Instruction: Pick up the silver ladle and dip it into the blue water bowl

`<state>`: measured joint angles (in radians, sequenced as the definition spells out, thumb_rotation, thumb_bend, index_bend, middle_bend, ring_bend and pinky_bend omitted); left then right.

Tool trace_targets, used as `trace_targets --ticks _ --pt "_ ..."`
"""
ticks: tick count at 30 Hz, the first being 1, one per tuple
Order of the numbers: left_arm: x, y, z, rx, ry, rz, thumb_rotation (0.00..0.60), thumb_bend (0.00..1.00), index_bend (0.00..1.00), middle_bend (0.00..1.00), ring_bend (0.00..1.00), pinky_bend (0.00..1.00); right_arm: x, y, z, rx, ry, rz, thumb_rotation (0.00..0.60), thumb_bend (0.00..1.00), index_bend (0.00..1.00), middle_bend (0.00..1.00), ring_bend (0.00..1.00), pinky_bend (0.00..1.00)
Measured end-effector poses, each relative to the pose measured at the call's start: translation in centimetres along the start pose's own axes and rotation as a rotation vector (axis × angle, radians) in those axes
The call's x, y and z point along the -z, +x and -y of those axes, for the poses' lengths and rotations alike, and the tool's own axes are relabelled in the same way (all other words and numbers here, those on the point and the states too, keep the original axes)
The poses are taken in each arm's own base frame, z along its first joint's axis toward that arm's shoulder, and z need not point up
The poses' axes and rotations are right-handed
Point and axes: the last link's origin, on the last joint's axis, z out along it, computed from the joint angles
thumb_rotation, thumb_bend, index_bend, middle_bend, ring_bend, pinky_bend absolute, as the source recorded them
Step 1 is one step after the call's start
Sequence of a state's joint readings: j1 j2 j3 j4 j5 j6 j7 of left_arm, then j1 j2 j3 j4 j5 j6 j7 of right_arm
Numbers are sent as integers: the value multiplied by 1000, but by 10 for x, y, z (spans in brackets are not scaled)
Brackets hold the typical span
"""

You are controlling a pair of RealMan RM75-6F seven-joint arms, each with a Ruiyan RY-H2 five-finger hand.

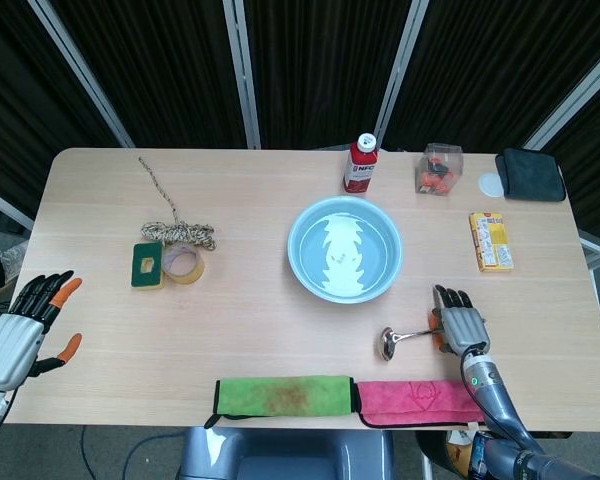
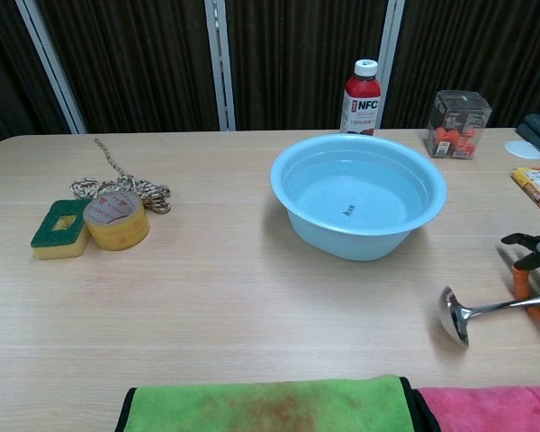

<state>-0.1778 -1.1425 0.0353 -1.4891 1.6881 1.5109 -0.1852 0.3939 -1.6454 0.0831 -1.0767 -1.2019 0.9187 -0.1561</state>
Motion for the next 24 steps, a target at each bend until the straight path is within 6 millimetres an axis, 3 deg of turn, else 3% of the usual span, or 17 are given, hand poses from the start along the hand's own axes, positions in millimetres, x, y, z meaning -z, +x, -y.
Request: trace_targets --ticks 13,24 --pt "1 -1 -3 2 -17 -1 562 416 0 0 0 0 10 15 -4 37 -2 -44 600 377 589 0 0 0" --pt "4 1 -6 10 -33 -4 564 415 0 0 0 0 30 36 -12 77 -23 -99 600 409 625 0 0 0"
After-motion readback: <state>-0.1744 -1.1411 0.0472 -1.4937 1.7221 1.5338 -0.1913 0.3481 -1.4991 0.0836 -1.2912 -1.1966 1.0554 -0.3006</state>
